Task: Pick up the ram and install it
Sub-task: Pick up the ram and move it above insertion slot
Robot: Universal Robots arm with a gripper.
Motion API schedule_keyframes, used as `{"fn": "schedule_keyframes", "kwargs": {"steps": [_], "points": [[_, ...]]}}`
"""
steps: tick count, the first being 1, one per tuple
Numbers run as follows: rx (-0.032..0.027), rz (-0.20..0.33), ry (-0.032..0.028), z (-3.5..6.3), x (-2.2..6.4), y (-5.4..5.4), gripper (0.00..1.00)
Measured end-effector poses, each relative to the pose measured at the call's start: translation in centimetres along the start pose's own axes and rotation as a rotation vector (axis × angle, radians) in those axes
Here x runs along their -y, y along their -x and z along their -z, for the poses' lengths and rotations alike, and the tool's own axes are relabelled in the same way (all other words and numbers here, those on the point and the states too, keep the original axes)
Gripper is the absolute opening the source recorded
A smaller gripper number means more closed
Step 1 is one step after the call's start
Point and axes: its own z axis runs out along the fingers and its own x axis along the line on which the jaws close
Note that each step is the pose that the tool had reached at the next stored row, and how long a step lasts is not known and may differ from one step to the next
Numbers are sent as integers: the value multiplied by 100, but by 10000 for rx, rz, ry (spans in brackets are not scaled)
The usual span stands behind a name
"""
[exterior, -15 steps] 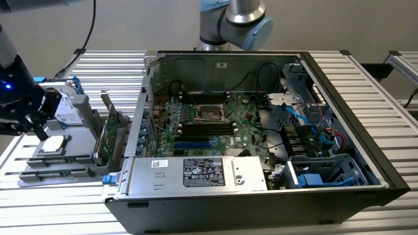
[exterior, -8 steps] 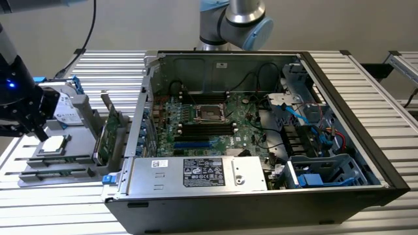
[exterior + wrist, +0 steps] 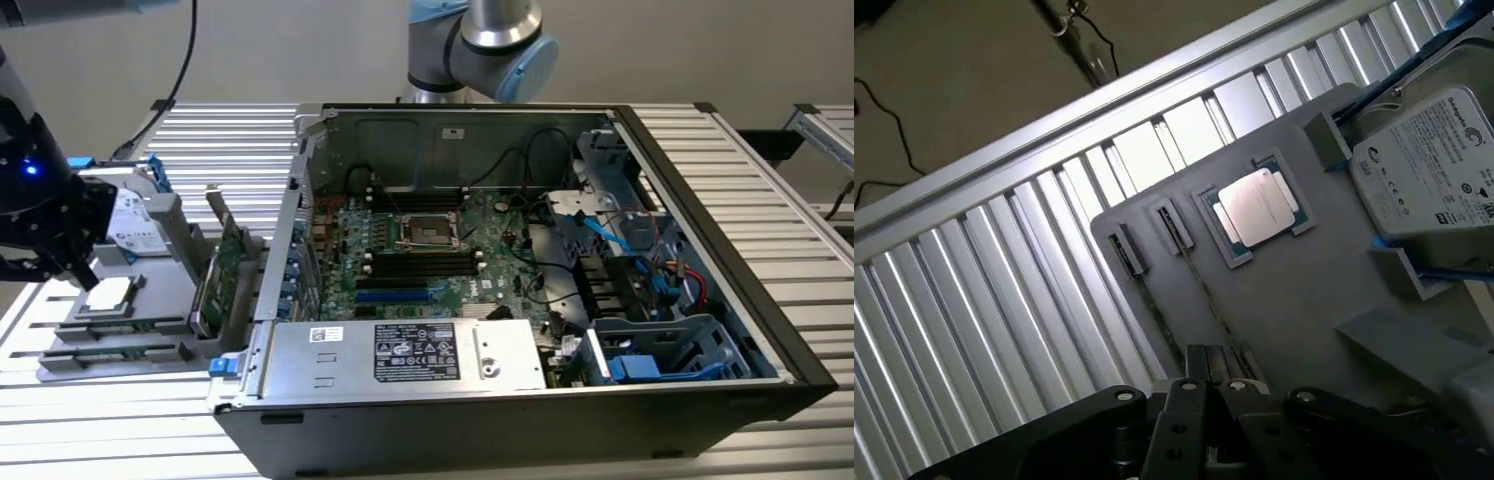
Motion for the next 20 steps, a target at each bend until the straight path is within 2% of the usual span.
{"fn": "schedule_keyframes", "kwargs": {"steps": [4, 9, 20], "points": [[-24, 722, -96, -1, 1, 0, 11], [-73, 1633, -178, -2, 0, 0, 11], [-198, 3626, -302, -9, 1, 1, 11]]}}
